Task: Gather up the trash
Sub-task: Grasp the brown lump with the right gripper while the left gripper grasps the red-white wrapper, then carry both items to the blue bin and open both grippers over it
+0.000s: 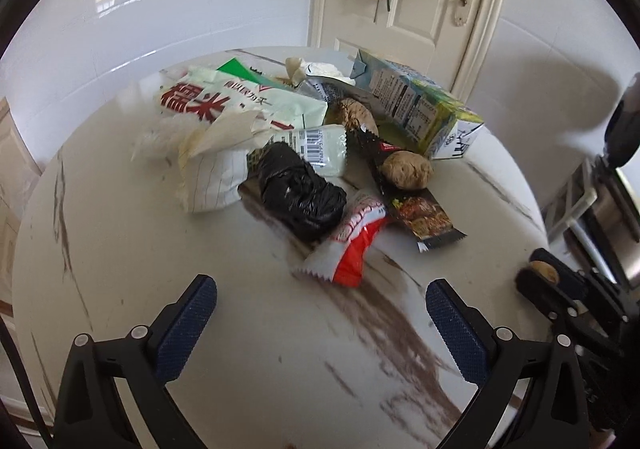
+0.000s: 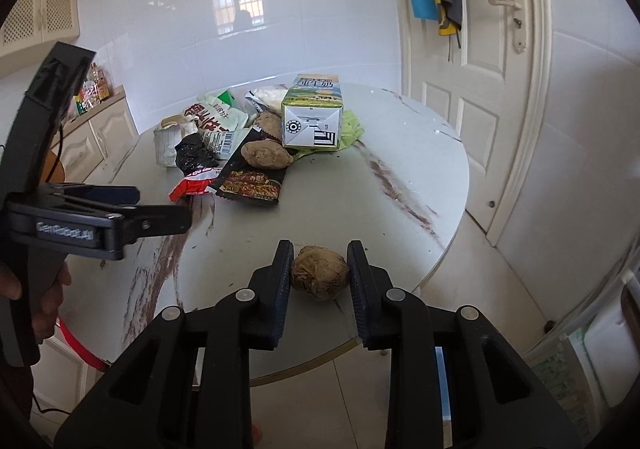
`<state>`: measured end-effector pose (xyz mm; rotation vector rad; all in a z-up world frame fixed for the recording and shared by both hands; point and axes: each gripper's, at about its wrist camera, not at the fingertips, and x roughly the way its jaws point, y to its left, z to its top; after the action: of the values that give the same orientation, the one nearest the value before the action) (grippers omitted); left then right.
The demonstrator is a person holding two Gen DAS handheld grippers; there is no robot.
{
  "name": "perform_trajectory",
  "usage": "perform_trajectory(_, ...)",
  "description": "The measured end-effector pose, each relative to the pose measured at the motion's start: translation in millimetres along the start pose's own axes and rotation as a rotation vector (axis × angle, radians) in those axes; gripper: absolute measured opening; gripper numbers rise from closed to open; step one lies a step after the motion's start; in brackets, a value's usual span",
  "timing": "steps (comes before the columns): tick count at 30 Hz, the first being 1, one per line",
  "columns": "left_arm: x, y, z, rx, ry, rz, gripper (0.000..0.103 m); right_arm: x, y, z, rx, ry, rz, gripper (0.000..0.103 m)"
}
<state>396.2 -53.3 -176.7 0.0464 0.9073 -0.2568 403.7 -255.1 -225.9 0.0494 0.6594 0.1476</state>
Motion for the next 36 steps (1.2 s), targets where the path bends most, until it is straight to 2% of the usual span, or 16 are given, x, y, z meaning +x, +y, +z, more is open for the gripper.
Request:
perform_trajectory(1,3.2,-2.6,2.1,0.020,-0.006,0.011,0.096,0.2,-1.3,0.7,0.002,0.001,-0.001,0.026)
perform_trajectory(3,7.9,-7.0,5.5,0.041,-0.009,0.025,0.082,1.0,-2.7,0.7,0.004,0.001,0.000,0.026)
perform_trajectory(4,9.1,-9.1,6.6,0.055,-0.019,0.034,0.081,1.3,-3.0,0.9,0.005,0.001,0.001,0.026)
perform_trajectory(6,10.3,-13.0,9.5,0.065,-0.020,0.014,0.062,2.6,-3.8,1.6,0.008,0.002,0.003,0.026)
perform_trajectory(7,10.1,-14.1,10.1,0.070,-0.020,0.013,0.059,3.3,-4.3,2.4,0.009,0.003,0.005,0.026)
perform_trajectory(9,10.1,-16.5,11.1,0.085,-0.020,-0.002,0.034,4.4,-4.4,2.4,0.007,0.004,0.005,0.026)
perform_trajectory(10,9.9,-17.2,10.7,0.087,-0.021,-0.012,0.027,4.7,-4.4,2.3,0.006,0.005,0.004,0.026)
perform_trajectory(12,9.2,-16.0,10.4,0.088,-0.018,-0.029,0.020,5.1,-3.6,1.8,0.008,0.005,0.003,0.026)
perform_trajectory(17,-3.5,-3.6,-0.8,0.037,-0.012,-0.063,0.019,3.5,-0.8,0.7,0.009,0.008,0.018,0.026)
perform_trajectory(21,-26.4,3.1,-13.6,-0.008,-0.053,-0.075,0.018,-2.2,4.8,0.9,0.003,-0.002,0.037,0.026)
perform_trajectory(26,-57.3,-5.9,-20.4,0.009,-0.120,-0.082,0.015,-10.5,6.6,3.5,0.032,-0.017,0.093,0.026)
perform_trajectory(28,-60.6,-9.6,-22.8,0.023,-0.115,-0.084,0.008,-13.2,5.9,4.3,0.047,-0.022,0.110,0.026)
perform_trajectory(29,-56.4,-11.3,-25.0,0.040,-0.084,-0.082,0.006,-14.2,6.3,3.8,0.051,-0.019,0.118,0.026)
perform_trajectory(32,-54.0,-6.4,-32.2,0.020,-0.055,-0.073,0.006,-15.4,8.8,3.8,0.048,-0.013,0.118,0.026)
perform_trajectory(34,-52.2,-6.6,-33.9,0.019,-0.035,-0.075,0.010,-14.8,8.5,2.3,0.049,-0.006,0.121,0.026)
perform_trajectory(36,-51.7,-9.7,-34.7,0.033,-0.027,-0.082,0.021,-13.2,9.1,-0.4,0.053,0.004,0.124,0.026)
